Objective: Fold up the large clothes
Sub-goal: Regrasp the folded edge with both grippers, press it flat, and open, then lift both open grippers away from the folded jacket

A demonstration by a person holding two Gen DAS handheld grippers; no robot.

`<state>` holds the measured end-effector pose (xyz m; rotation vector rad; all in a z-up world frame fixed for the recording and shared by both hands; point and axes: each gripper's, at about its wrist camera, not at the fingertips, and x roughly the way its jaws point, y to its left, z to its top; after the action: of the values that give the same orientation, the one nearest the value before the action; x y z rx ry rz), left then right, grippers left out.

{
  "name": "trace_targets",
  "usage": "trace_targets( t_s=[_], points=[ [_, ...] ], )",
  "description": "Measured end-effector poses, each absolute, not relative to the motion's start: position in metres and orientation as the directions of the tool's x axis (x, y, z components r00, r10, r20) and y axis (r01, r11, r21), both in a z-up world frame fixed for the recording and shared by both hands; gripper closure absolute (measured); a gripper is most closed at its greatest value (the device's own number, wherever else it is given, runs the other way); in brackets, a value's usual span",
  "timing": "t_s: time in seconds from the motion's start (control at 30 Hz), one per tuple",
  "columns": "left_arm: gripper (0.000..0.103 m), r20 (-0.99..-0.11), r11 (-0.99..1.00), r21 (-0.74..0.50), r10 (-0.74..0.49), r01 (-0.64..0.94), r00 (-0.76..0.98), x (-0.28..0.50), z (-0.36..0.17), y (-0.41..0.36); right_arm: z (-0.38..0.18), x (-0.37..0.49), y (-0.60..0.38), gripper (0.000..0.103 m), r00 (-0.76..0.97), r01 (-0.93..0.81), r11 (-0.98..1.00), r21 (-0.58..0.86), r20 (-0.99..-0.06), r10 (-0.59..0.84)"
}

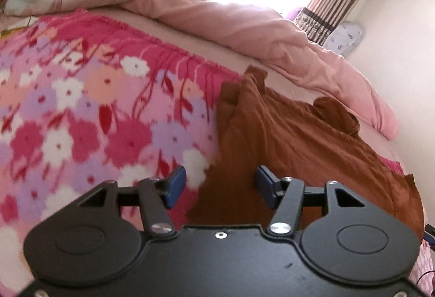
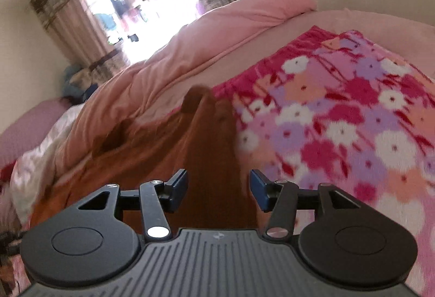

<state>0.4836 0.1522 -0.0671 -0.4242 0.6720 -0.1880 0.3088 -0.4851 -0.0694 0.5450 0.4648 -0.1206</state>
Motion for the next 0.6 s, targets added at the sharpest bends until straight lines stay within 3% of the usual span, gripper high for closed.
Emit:
trace_targets(
  t_s=[0.1,0.13,0.17,0.23,0.37,0.5,0.53,0.57,0.6],
  points=[
    [0.053,-0.571,0.893,-0.449,-0.295,0.009,0.766,0.485,-0.072,0.146,-0.078,0.315,-0.476,0.045,0.882,0.245,0.854,0.458,-0.471,-0.001],
    [0.072,-0.568,0.882,-0.471,-0.303,0.000,0.765,0.486,-0.071,0.145,-0.079,0.318,-0.473,0.052,0.882,0.256,0.851,0.458,-0.472,-0.012],
    [0.089,-0.560,0.873,-0.489,-0.320,0.007,0.764,0.485,-0.069,0.146,-0.081,0.318,-0.471,0.071,0.881,0.261,0.849,0.460,-0.473,-0.015],
    [0.092,-0.544,0.890,-0.456,-0.298,0.022,0.784,0.480,-0.057,0.144,-0.074,0.315,-0.470,0.089,0.885,0.278,0.837,0.472,-0.465,-0.031],
    [0.091,-0.599,0.929,-0.369,-0.260,0.027,0.758,0.484,-0.061,0.139,-0.059,0.302,-0.475,0.095,0.889,0.299,0.826,0.477,-0.453,-0.060],
    [0.081,-0.616,0.916,-0.401,-0.253,-0.020,0.746,0.491,-0.082,0.144,-0.090,0.313,-0.484,0.094,0.836,0.365,0.822,0.438,-0.542,-0.083],
    [0.072,-0.619,0.918,-0.395,-0.245,-0.026,0.746,0.491,-0.081,0.146,-0.096,0.312,-0.488,0.094,0.841,0.373,0.806,0.459,-0.534,-0.085],
    [0.056,-0.624,0.925,-0.377,-0.223,-0.039,0.749,0.490,-0.077,0.147,-0.098,0.310,-0.491,0.093,0.851,0.366,0.793,0.486,-0.520,-0.074],
    [0.052,-0.630,0.933,-0.355,-0.191,-0.061,0.753,0.487,-0.071,0.149,-0.098,0.308,-0.493,0.089,0.857,0.361,0.786,0.503,-0.512,-0.066]
  ],
)
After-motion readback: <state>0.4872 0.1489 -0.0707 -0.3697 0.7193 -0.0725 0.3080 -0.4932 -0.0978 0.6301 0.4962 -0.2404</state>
